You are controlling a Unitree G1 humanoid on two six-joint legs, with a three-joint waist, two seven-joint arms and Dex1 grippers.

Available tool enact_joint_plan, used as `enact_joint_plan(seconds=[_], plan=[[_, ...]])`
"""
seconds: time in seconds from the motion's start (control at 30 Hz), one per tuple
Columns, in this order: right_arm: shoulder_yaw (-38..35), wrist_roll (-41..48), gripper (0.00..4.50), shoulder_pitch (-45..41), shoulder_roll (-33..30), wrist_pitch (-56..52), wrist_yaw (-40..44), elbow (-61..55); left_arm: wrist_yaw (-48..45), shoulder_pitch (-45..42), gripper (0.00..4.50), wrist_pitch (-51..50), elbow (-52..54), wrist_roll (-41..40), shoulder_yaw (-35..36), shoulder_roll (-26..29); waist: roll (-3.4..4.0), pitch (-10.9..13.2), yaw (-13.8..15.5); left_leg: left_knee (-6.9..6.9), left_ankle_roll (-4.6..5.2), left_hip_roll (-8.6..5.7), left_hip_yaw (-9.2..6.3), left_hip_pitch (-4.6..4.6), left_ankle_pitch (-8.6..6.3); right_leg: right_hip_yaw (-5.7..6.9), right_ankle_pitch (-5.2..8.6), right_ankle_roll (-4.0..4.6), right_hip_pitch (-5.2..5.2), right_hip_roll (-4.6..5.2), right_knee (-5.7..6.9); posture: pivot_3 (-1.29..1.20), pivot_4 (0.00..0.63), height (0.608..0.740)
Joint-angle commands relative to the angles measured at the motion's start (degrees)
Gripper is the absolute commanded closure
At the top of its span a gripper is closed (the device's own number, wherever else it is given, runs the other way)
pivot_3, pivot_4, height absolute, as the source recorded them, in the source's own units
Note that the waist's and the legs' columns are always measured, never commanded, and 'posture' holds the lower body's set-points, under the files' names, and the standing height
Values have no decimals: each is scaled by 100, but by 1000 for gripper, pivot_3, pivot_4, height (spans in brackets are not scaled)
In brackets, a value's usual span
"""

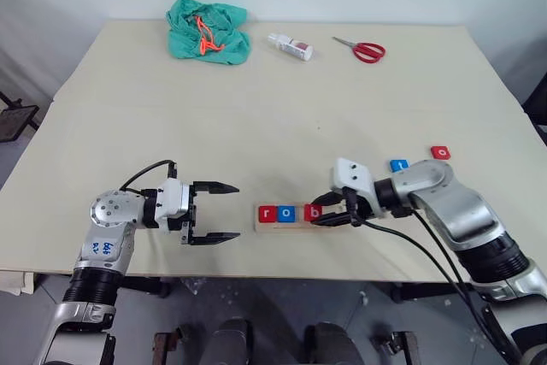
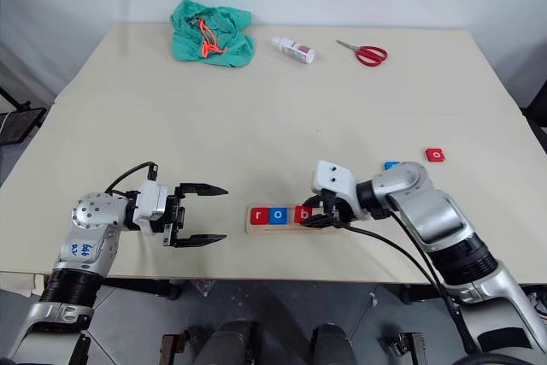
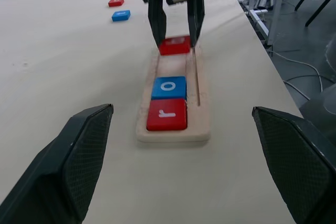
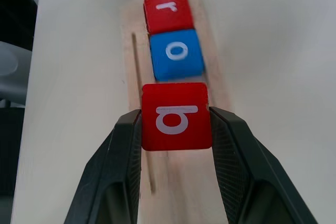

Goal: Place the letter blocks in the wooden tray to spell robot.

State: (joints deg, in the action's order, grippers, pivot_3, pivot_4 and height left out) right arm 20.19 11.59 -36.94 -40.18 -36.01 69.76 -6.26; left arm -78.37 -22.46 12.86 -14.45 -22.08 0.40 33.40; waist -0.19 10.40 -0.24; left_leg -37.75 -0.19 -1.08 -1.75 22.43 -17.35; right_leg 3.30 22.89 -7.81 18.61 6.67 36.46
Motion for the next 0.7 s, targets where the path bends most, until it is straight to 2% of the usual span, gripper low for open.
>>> enact_joint_plan(seconds=[0.03,0.37,0.6,0.67,0.7], plan=[[25,-89,3034,-210,84,148,-24,106,4,-31,0,79,33,-16,33,10,0,0,-1,0,0,0,0,0,0,0,0,0,0,0,1,0,150,740],[144,-202,3034,-376,171,412,161,385,101,36,0,83,95,-14,67,37,0,0,0,-1,0,-2,-6,0,0,4,0,0,0,1,4,0,150,740],[188,-263,618,-296,85,264,213,199,176,24,0,97,82,-9,69,21,0,0,-2,-2,0,-2,-6,0,0,4,0,0,0,1,5,0,150,740],[117,-235,24,-293,78,182,166,115,185,20,0,108,77,-6,69,19,0,0,-2,-2,0,-2,-6,0,0,5,0,0,0,1,5,0,150,740],[60,-206,24,-297,65,154,152,71,191,16,0,111,73,-6,69,16,0,0,-2,-2,0,-2,-6,0,0,5,0,0,0,1,5,0,150,740]])
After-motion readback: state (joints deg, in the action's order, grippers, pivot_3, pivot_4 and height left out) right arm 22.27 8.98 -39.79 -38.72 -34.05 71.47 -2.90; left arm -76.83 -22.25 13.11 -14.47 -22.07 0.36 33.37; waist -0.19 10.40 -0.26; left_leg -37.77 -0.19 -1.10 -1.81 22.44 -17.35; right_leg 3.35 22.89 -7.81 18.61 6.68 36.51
